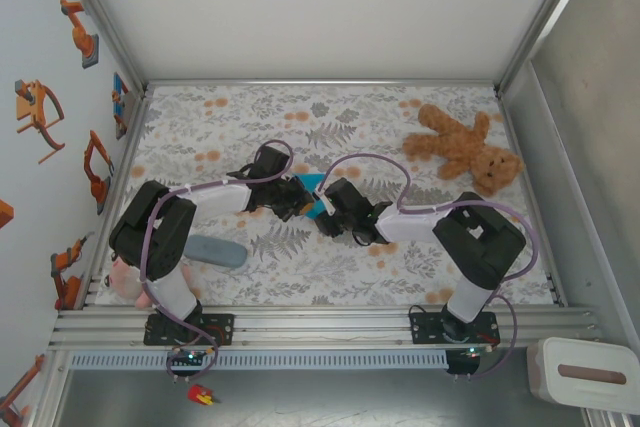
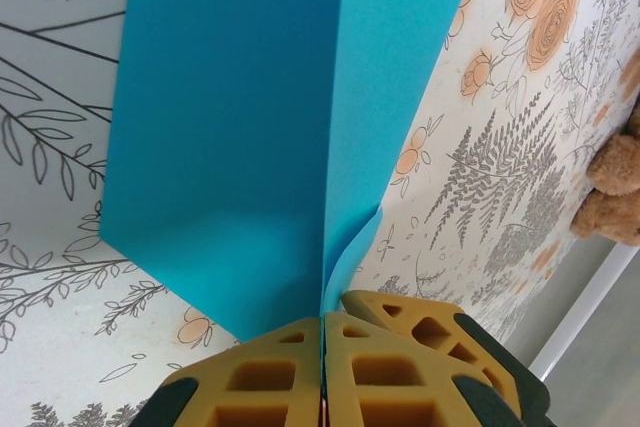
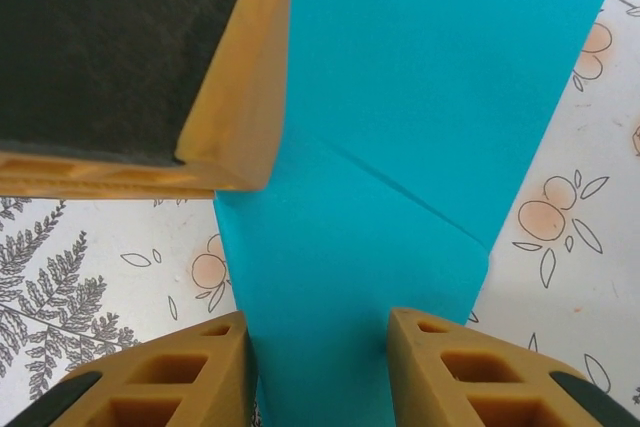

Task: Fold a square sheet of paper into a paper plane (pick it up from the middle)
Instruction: Fourth fold the wing at the center of the table.

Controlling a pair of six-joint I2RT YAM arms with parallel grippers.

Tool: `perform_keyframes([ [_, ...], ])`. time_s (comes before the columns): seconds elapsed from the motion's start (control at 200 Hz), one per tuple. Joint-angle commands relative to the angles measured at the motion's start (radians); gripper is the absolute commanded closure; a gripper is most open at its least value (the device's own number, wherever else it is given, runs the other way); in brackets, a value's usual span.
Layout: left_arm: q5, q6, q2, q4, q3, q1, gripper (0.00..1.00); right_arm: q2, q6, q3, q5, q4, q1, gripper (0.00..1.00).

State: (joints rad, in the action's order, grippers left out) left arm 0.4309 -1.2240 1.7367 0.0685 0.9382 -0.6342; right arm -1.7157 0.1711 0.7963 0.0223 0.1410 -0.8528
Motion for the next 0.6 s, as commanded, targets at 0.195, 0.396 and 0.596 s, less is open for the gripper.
perform_keyframes([
  [0.195, 0.011, -0.019, -0.038, 0.014, 0.014, 0.009, 0.90, -0.015, -0.022, 0.009, 0.034, 0.031, -0.008, 0.73],
  [0.396, 0.003, -0.010, -0.066, 0.033, 0.005, 0.030, 0.83, -0.020, -0.024, 0.001, 0.019, 0.035, -0.007, 0.80],
  [0.596, -0.020, 0.012, -0.141, 0.047, -0.040, 0.092, 0.71, -0.027, -0.016, -0.014, -0.023, 0.060, -0.006, 0.87],
])
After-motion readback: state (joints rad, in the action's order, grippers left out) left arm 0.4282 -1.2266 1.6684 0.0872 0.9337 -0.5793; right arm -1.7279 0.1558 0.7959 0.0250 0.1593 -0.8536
